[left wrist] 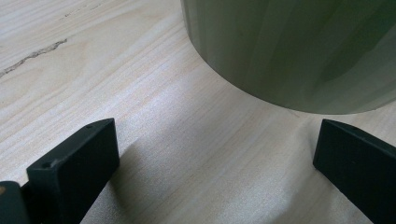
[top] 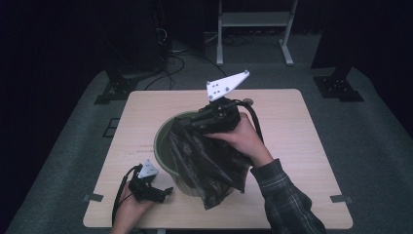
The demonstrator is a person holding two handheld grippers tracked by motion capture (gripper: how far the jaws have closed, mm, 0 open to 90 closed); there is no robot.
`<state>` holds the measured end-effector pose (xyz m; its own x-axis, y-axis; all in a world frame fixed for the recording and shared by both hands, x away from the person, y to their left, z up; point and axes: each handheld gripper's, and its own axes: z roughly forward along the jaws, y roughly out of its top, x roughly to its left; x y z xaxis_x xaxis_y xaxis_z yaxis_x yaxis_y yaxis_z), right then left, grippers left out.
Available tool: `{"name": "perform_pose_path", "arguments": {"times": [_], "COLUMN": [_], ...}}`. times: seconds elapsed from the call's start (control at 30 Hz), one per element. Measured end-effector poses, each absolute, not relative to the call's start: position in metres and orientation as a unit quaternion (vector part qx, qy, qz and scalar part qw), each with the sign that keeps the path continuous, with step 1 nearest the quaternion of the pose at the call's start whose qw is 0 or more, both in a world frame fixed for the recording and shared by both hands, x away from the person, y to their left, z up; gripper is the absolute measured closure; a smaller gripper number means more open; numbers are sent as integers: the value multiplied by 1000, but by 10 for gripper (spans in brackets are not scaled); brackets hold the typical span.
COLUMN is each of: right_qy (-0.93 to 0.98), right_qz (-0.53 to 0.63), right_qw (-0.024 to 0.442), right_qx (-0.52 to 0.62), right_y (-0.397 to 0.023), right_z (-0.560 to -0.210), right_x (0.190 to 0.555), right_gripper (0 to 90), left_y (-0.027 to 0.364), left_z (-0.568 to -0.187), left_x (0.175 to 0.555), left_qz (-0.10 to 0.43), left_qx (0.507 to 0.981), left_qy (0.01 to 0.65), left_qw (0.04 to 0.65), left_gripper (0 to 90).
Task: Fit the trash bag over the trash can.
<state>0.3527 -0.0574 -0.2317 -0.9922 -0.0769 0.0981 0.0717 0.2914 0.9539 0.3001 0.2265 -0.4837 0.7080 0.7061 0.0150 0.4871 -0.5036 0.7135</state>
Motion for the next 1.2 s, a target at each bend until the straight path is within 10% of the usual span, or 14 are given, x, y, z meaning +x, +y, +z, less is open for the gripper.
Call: {"name": "perform_pose_path", "arguments": {"times": [0.77,1.2], "right_qy": [-784,-815], "right_qz": [-607,-573], "right_qw": [126,83], "right_qx": [30,-33], "right_y": [34,-25], "right_z": [-240,-263], "right_x": [364,369], "right_gripper": [896,893], "left_y": [227,227], "left_z": [-484,-484], "left_x": [300,300], "left_qz": [154,153], "left_qx": [854,854], "left_qy": [349,348], "left_qw": [355,356], "left_gripper": [0,0]}}
